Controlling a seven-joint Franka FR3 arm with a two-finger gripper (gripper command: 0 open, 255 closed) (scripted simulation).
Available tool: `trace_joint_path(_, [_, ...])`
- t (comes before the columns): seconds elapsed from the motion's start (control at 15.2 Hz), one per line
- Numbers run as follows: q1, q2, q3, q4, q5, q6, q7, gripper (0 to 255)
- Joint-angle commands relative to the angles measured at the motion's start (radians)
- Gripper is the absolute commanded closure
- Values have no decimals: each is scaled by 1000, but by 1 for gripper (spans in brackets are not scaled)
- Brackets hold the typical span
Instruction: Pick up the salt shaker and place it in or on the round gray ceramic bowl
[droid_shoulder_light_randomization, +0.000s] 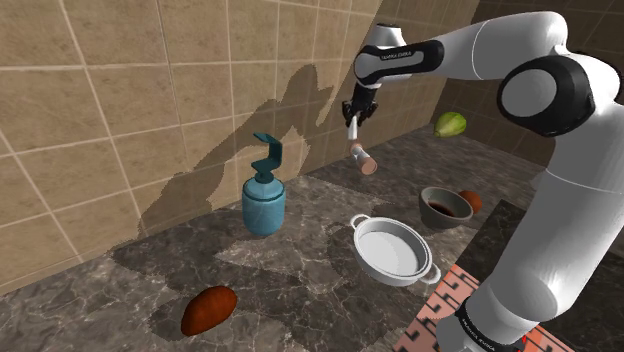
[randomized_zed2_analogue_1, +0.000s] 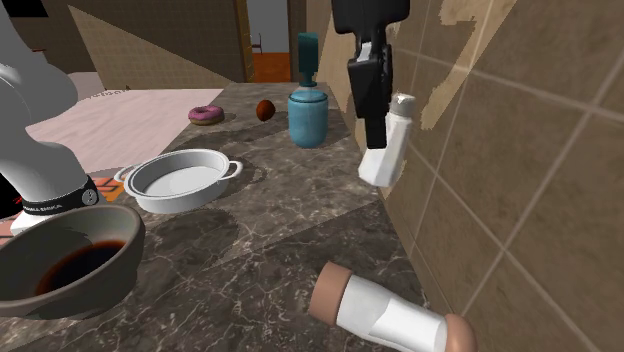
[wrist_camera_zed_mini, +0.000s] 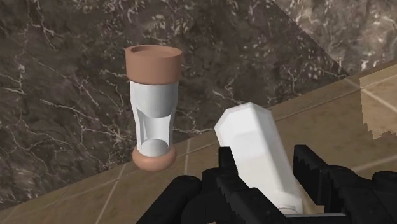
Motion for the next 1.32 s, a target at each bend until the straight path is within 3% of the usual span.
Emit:
trace_joint_path(0.0, [0,-5,0,16,0,-22,-2,255])
trace_joint_path(0.59, [-33,-346,-34,-391,-37,51,-55,255])
trace_joint_path(1.25, [-100,-711,-87,-717,-101,19,-134,255])
